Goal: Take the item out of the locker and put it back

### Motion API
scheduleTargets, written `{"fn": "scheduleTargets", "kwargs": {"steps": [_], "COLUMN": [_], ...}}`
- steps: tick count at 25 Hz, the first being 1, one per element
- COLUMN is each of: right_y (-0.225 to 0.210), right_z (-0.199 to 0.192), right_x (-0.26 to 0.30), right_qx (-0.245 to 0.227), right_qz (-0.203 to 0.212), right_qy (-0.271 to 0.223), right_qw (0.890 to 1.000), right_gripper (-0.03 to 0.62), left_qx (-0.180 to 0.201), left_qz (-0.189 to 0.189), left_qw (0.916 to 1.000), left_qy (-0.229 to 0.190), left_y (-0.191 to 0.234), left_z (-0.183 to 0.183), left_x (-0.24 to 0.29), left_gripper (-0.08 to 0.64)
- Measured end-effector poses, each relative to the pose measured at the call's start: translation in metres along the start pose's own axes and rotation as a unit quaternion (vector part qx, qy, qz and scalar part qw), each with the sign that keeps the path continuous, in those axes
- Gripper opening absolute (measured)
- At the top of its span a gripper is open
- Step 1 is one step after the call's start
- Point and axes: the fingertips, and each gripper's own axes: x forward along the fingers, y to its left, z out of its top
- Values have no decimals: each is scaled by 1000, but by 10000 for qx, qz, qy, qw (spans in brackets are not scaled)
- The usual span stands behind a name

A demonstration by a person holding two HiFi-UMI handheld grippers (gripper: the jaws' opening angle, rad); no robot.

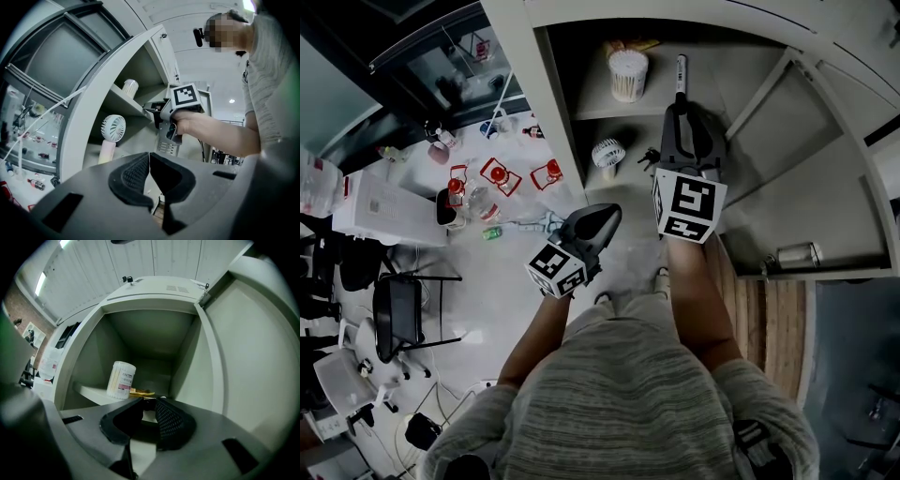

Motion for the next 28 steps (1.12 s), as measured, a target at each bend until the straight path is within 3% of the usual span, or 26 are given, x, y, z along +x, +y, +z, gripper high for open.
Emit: {"fn": "scheduleTargets", "kwargs": {"steps": [28], "right_y": [-4], "right_z": [67], "right_x": [-20], "right_qx": [-165], "right_qz": [-13], "right_qy": [-1196], "right_qw": [9927], "right_gripper": [84], "left_qx": [86], "left_qz": [-114], "left_qw": [9999], "left_qy": [-6], "left_y": [-9], "left_z": [4], "left_x": [7], "left_gripper": [9]}}
